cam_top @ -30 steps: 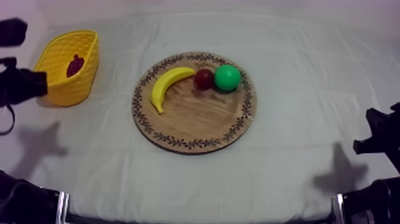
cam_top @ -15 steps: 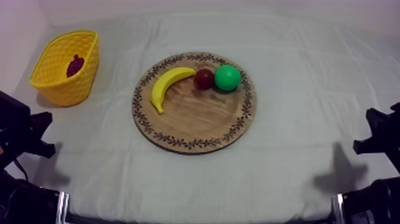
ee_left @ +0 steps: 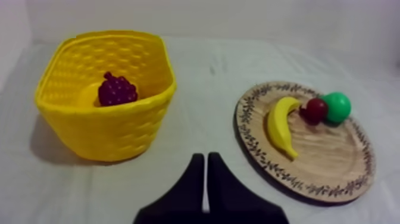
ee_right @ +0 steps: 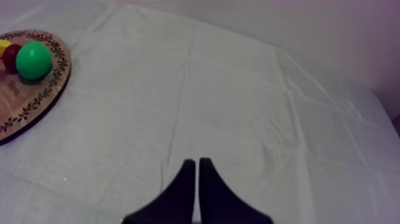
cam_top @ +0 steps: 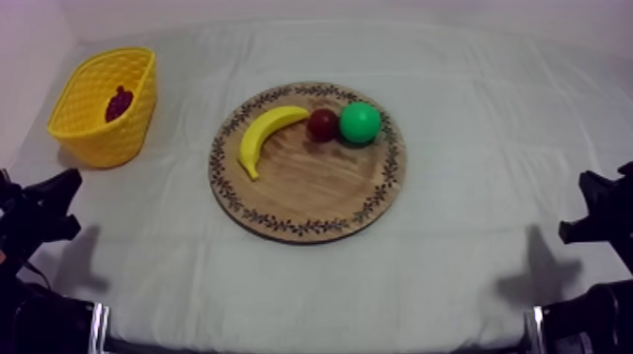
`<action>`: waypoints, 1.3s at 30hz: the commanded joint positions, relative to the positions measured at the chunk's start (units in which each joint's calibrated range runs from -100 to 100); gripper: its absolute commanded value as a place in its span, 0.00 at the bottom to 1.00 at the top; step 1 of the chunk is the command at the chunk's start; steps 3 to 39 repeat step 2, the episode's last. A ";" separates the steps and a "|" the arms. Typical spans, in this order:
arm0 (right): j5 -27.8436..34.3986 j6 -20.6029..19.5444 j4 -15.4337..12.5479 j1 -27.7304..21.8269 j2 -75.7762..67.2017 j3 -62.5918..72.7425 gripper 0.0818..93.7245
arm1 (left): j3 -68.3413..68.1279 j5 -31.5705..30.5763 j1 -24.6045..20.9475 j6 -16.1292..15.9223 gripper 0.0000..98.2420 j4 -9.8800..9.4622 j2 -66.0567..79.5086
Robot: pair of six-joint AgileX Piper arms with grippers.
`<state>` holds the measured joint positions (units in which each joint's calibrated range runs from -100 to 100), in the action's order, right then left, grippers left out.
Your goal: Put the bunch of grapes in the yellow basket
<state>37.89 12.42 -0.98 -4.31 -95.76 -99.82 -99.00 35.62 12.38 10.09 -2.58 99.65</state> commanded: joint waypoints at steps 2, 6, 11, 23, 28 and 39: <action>0.02 0.03 0.03 0.02 0.00 0.04 0.00 | -0.26 -1.06 -0.26 2.36 0.00 0.17 0.24; 0.02 0.03 0.03 0.02 0.00 0.04 0.00 | -0.26 -1.06 -0.26 2.36 0.00 0.17 0.24; 0.02 0.03 0.03 0.02 0.00 0.04 0.00 | -0.26 -1.06 -0.26 2.36 0.00 0.17 0.24; 0.02 0.03 0.03 0.02 0.00 0.04 0.00 | -0.26 -1.06 -0.26 2.36 0.00 0.17 0.24; 0.02 0.03 0.03 0.02 0.00 0.04 0.00 | -0.26 -1.06 -0.26 2.36 0.00 0.17 0.24; 0.02 0.03 0.03 0.02 0.00 0.04 0.00 | -0.26 -1.06 -0.26 2.36 0.00 0.17 0.24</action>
